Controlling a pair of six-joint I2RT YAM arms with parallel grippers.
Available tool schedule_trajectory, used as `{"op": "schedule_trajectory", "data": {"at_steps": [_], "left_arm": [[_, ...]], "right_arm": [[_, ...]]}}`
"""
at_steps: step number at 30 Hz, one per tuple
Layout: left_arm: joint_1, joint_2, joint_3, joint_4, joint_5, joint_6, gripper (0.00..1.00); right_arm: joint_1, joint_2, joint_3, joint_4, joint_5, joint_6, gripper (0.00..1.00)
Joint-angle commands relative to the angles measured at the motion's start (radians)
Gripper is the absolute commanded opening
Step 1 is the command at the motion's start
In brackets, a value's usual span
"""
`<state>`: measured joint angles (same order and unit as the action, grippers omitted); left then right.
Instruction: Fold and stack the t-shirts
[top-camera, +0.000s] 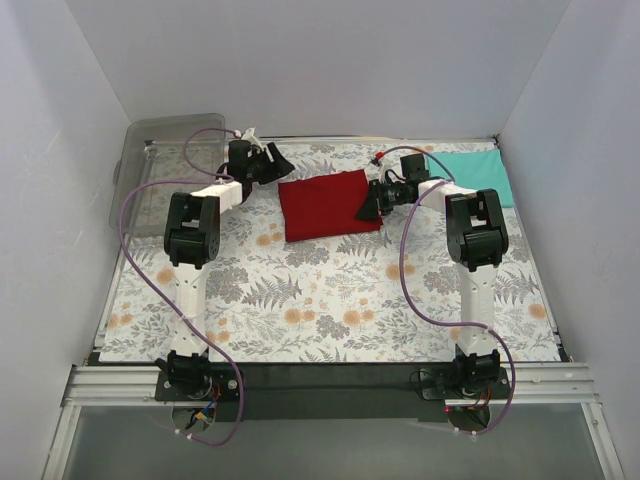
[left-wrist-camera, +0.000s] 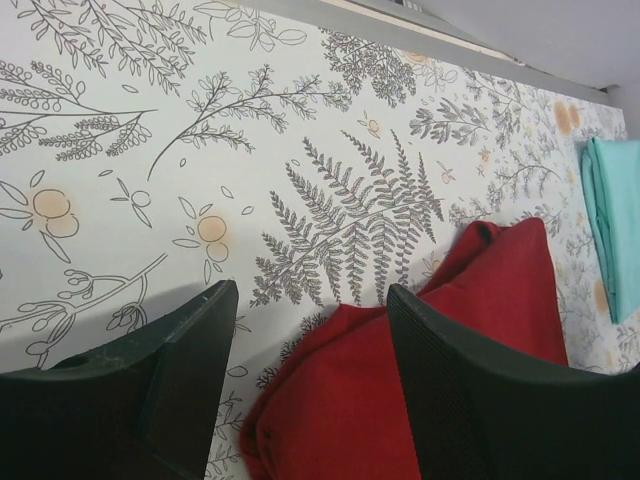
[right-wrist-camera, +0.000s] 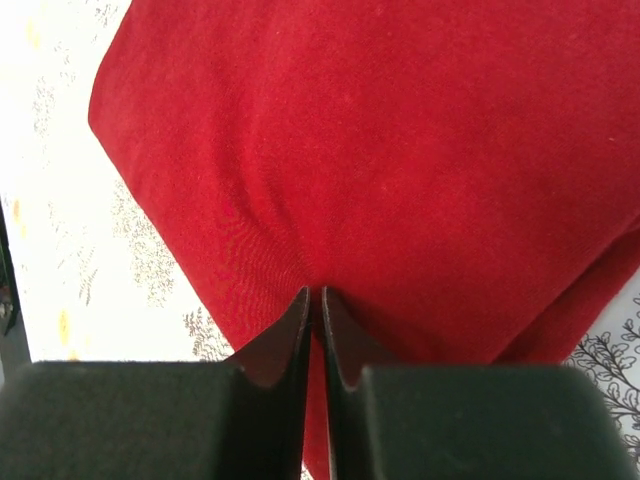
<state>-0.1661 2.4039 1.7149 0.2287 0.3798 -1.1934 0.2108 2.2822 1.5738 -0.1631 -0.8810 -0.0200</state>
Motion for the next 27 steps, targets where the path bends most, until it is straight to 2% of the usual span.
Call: {"op": "schedule_trajectory", "data": {"at_steps": [1,4,9,10,11,14,21,27], "left_arm": [[-0.001,-0.032,0.038,-0.005,-0.001,0.061,0.57],[-0.003,-0.110,-0.018,0.076,0.039,0.095,0.57],[-0.003,-0.282,-0.142,0.147,0.116,0.117,0.59],[-0.003,-0.355,-0.211,0.171,0.123,0.118,0.60],[-0.006,-0.394,-0.247,0.187,0.140,0.117,0.60],[-0.013,-0.554,-0.414,0.238,0.157,0.114,0.60],[-0.015,-0.905,-0.702,0.144,0.162,0.132,0.61],[-0.013,-1.199,-0.928,0.044,0.142,0.175,0.62]], "right_arm": [[-0.004,-0.041,0.009,-0.085,0.034,-0.073,0.15],[-0.008,-0.123,0.009,-0.111,0.014,-0.135,0.20],[-0.024,-0.251,0.003,-0.167,0.118,-0.227,0.40],[-0.030,-0.279,-0.012,-0.170,0.146,-0.231,0.44],[-0.030,-0.289,-0.021,-0.167,0.196,-0.236,0.53],[-0.034,-0.291,-0.044,-0.168,0.249,-0.233,0.66],[-0.034,-0.190,-0.003,-0.171,0.366,-0.110,0.71],[-0.034,-0.115,0.045,-0.182,0.330,-0.040,0.72]]}}
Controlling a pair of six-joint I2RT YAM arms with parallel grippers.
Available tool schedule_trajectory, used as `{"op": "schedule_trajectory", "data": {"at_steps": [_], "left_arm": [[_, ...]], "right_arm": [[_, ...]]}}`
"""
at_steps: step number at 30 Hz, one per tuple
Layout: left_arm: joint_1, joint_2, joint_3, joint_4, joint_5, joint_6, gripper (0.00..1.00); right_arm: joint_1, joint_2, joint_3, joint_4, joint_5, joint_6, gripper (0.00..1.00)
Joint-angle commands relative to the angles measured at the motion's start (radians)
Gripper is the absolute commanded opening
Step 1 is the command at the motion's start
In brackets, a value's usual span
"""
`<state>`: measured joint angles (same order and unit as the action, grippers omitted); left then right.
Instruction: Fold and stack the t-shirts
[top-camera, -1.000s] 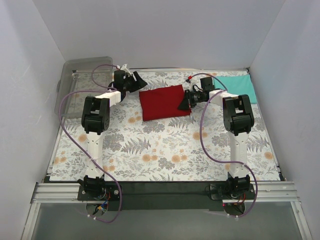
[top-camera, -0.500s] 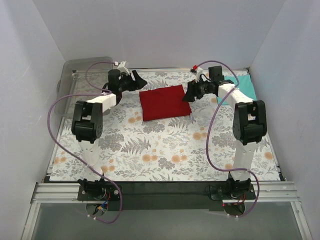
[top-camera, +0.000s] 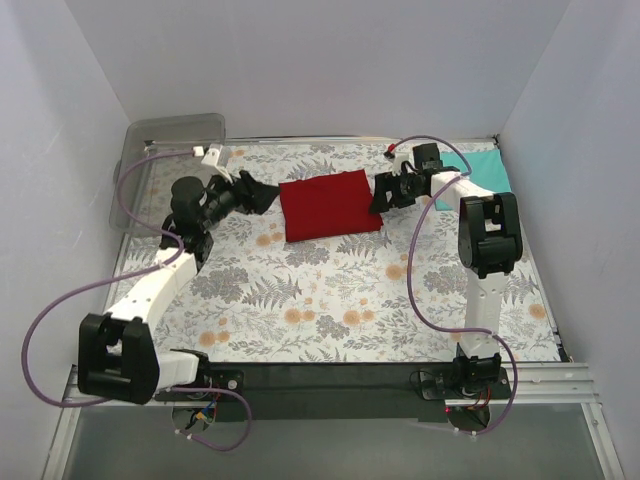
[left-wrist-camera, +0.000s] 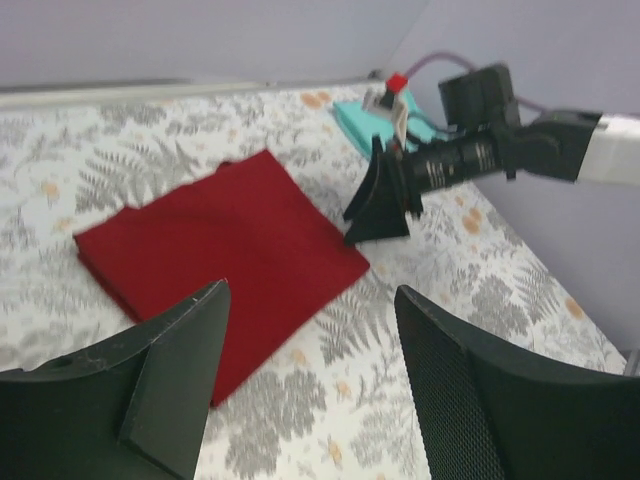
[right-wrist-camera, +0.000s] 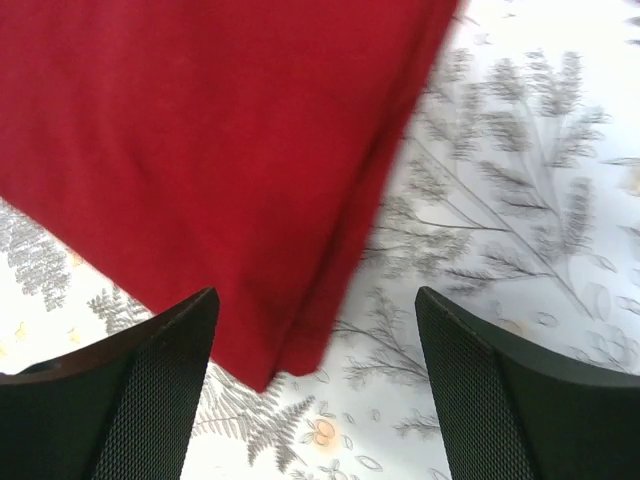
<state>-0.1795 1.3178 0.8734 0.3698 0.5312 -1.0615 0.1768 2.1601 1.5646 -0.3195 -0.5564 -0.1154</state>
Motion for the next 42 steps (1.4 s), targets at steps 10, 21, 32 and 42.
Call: {"op": "schedule_trajectory", "data": {"at_steps": [10,21,32,42], "left_arm": [[0.003,-0.445,-0.286,-0.282,-0.031,0.026,0.63],[0.003,-0.667,-0.390,-0.403,-0.059,-0.018,0.64],[0.003,-0.655,-0.373,-0.410,-0.045,-0.025,0.64],[0.003,-0.669,-0.366,-0.428,-0.045,-0.037,0.64]], "right_arm": [[0.093,0.082,0.068,-0.047,-0.011,0.091,0.72],[0.128,0.130,0.066,-0.062,0.107,0.168,0.60],[0.105,0.132,0.103,-0.061,-0.025,0.155,0.02],[0.001,-0.003,0.105,-0.041,-0.276,0.059,0.01]]}}
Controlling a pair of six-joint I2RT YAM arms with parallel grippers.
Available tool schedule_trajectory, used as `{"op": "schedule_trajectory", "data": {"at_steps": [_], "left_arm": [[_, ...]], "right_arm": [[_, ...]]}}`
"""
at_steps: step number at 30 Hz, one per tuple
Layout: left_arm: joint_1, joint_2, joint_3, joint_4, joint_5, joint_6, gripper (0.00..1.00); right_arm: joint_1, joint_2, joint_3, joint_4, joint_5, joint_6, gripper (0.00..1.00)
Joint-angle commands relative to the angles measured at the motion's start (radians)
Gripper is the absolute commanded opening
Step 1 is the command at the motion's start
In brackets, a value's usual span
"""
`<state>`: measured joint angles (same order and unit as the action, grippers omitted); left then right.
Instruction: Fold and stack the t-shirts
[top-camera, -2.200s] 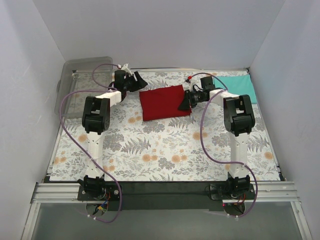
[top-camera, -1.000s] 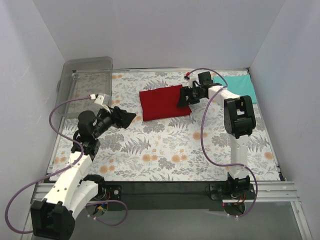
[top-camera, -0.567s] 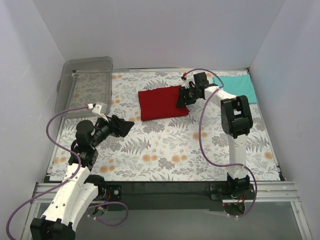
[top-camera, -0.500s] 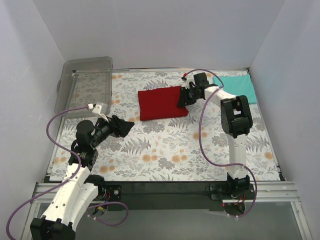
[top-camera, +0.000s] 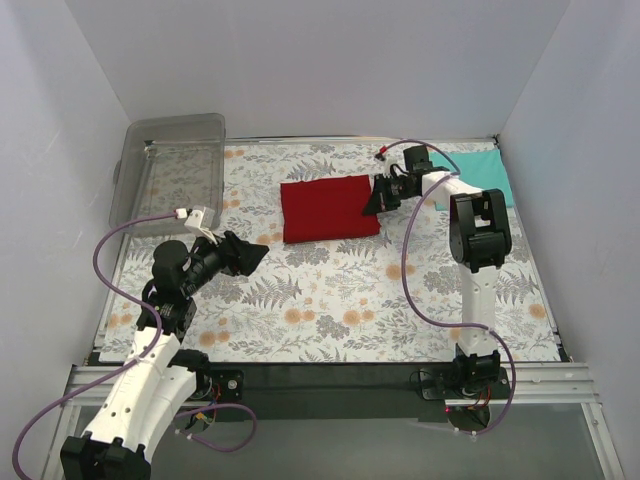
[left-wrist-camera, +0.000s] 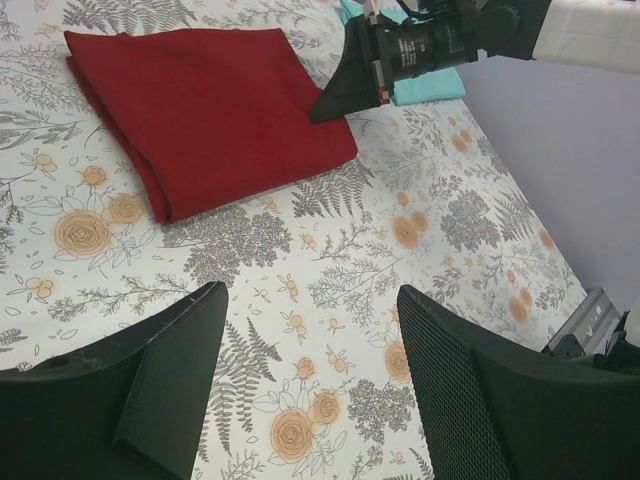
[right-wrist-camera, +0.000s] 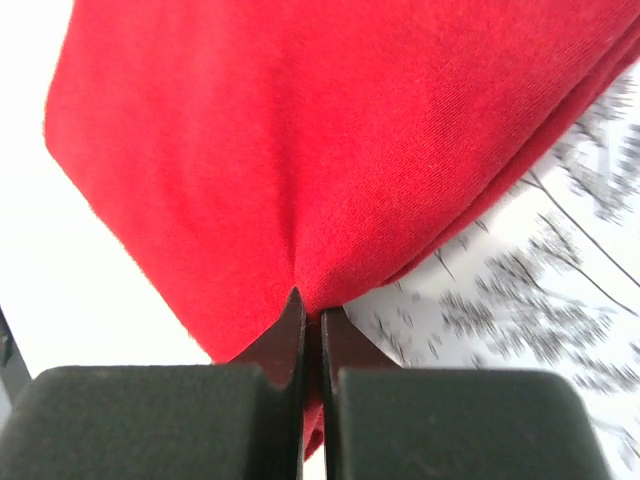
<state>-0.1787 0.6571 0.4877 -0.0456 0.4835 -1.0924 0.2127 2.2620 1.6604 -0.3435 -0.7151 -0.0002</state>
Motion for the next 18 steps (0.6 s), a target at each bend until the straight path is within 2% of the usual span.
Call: {"op": "schedule_trajectory", "data": {"at_steps": [1,8,12,18], "left_arm": [[0.002,-0.007,0.023,-0.014,0.003,-0.006,0.64],[0.002,-0.005,0.043,-0.028,0.004,0.006,0.64],[0.002,-0.025,0.029,-0.031,0.006,0.002,0.64],[0.002,-0.048,0.011,-0.033,0.009,-0.003,0.64]], "right_arm": [[-0.045,-0.123,-0.001,-0.005,-0.129,-0.060,0.01],[-0.073,-0.213,-0.013,0.020,-0.150,-0.057,0.01],[-0.082,-0.229,0.010,-0.015,-0.089,-0.105,0.01],[-0.088,-0.197,0.097,-0.158,0.034,-0.193,0.01]]}}
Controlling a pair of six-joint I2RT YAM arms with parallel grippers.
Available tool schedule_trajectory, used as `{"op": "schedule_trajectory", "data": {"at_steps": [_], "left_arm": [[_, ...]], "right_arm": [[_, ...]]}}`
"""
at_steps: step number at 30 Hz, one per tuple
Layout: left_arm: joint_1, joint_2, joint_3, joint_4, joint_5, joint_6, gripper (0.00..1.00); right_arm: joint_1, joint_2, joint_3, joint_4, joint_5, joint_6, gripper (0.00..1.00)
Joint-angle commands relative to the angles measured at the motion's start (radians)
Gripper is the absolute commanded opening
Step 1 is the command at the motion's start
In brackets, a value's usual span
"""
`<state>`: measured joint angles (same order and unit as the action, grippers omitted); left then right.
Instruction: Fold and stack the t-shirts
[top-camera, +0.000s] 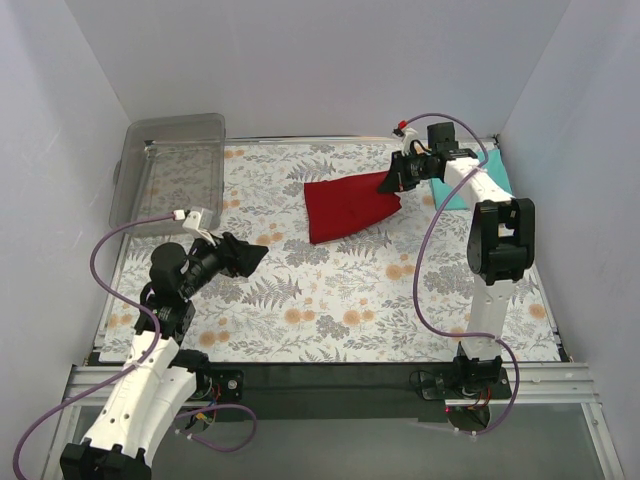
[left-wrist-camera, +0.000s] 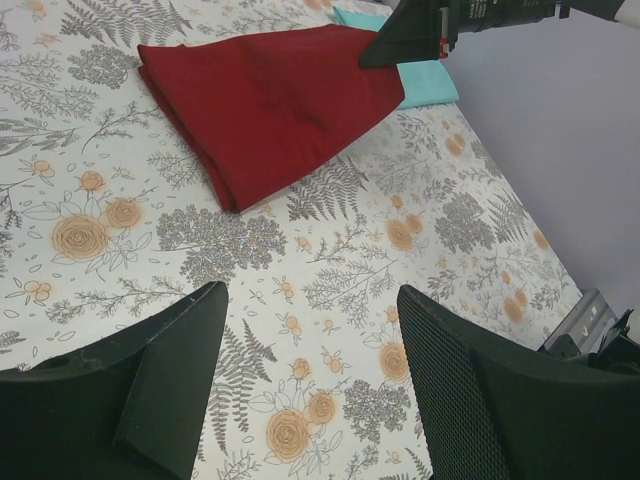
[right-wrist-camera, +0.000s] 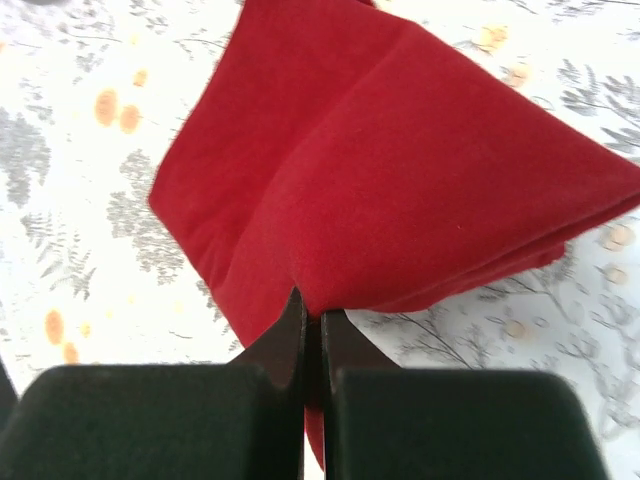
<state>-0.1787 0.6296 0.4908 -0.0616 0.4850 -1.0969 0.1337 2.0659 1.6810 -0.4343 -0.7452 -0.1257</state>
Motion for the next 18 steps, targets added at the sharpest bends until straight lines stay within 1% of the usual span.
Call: {"op": "schedule_trajectory", "data": {"at_steps": [1,5,7,13,17,18], "left_arm": [[0.002,-0.022,0.008,-0.018,0.007,0.000,0.64],[0.002,-0.028,0.003,-0.017,0.006,0.000,0.64],[0.002,-0.028,0.002,-0.018,0.010,0.002,0.64],[0.002,-0.031,-0.004,-0.018,0.012,0.000,0.64],[0.002,-0.021,-0.006,-0.014,0.020,-0.001,0.64],[0.002,-0.022,-0.008,-0.007,0.023,-0.004,0.64]], "right_arm": [[-0.012,0.005,0.089,-0.081,0.087,-0.081,0.01],[-0.031,0.042,0.135,-0.176,0.113,-0.103,0.01],[-0.034,0.051,0.114,-0.193,0.113,-0.111,0.01],[-0.037,0.010,-0.090,-0.184,0.135,-0.144,0.01],[-0.040,-0.012,-0.194,-0.156,0.184,-0.147,0.01],[-0.040,-0.018,-0.208,-0.152,0.194,-0.147,0.04]]}}
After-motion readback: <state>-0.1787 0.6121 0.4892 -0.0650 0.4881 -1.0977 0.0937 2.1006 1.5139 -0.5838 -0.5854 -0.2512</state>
